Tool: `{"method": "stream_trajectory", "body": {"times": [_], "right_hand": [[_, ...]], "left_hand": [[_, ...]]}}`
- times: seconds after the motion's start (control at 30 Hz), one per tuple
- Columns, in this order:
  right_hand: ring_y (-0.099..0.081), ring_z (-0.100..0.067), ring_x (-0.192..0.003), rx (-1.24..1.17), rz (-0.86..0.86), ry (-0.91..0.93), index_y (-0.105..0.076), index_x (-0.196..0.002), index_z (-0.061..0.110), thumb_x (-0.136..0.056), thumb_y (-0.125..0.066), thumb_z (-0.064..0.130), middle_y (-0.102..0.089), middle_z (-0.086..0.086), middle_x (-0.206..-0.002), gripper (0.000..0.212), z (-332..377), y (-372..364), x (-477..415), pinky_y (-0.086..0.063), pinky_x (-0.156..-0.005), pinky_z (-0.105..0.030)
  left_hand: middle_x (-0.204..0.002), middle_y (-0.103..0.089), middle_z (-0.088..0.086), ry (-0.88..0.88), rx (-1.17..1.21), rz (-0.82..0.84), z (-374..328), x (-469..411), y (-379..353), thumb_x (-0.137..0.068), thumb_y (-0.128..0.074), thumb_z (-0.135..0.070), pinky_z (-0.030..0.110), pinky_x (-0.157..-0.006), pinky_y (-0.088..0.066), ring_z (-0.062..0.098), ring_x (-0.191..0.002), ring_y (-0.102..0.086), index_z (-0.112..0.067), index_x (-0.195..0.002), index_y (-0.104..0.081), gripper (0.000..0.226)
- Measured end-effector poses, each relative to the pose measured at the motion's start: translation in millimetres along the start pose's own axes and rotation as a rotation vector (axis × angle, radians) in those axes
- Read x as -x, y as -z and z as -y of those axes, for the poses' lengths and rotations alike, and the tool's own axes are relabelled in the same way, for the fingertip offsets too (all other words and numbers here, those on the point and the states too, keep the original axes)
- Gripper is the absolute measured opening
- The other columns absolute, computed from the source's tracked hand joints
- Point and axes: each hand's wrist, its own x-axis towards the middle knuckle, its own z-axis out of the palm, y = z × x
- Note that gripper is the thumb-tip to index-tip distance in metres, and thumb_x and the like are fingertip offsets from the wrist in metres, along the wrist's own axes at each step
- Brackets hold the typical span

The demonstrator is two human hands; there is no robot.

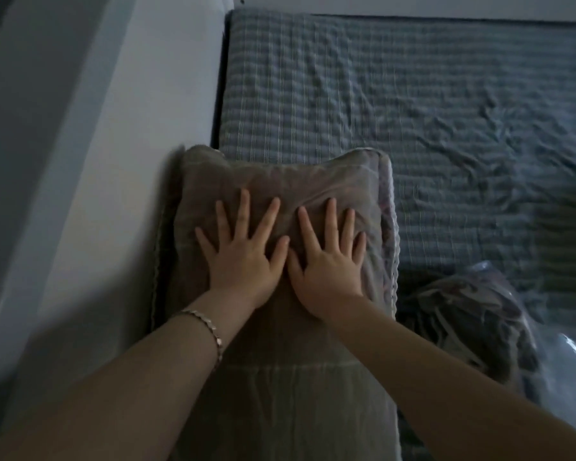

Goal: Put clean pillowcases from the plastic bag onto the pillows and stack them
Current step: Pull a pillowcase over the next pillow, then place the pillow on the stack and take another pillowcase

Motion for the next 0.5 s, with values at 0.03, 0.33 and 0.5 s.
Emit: {"method": "stream_trajectory", "body": {"times": [0.03, 0.33, 0.5], "right_hand": [[0.031, -0.029, -0.137, 0.034, 0.002, -0.003, 0.014, -0.144, 0.042, -0.094, -0.019, 0.056, 0.031, -0.001, -0.152, 0.062, 1.7, -4.2, -11.3, 0.018, -0.111, -0.051], [0.005, -0.028, -0.144, 0.016, -0.039, 0.025, -0.012, -0.149, 0.024, -0.092, -0.026, 0.052, -0.003, -0.011, -0.157, 0.065, 6.0, -30.8, 67.0, 0.003, -0.117, -0.048], [-0.023, -0.032, -0.136, 0.028, -0.009, -0.008, -0.03, -0.141, 0.018, -0.079, -0.038, 0.055, -0.033, -0.019, -0.147, 0.072, -10.5, -56.2, 164.1, -0.014, -0.107, -0.05]], "left_hand": [[-0.155, 0.021, -0.006, 0.028, -0.003, 0.017, 7.4, -11.1, -4.7, -0.093, -0.023, -0.056, 0.062, -0.11, 0.008, 0.029, -0.142, 0.021, -0.05, -0.142, 0.008, 0.058], [-0.158, 0.008, 0.004, 0.089, -0.092, 0.075, 4.6, 38.3, -11.8, -0.092, -0.013, -0.054, 0.062, -0.111, -0.001, 0.031, -0.144, 0.009, -0.037, -0.148, 0.001, 0.06], [-0.148, -0.029, 0.018, 0.091, -0.085, 0.185, 14.9, 173.2, -34.6, -0.077, -0.032, -0.057, 0.073, -0.088, -0.031, 0.046, -0.131, -0.027, -0.028, -0.14, -0.033, 0.07]]}}
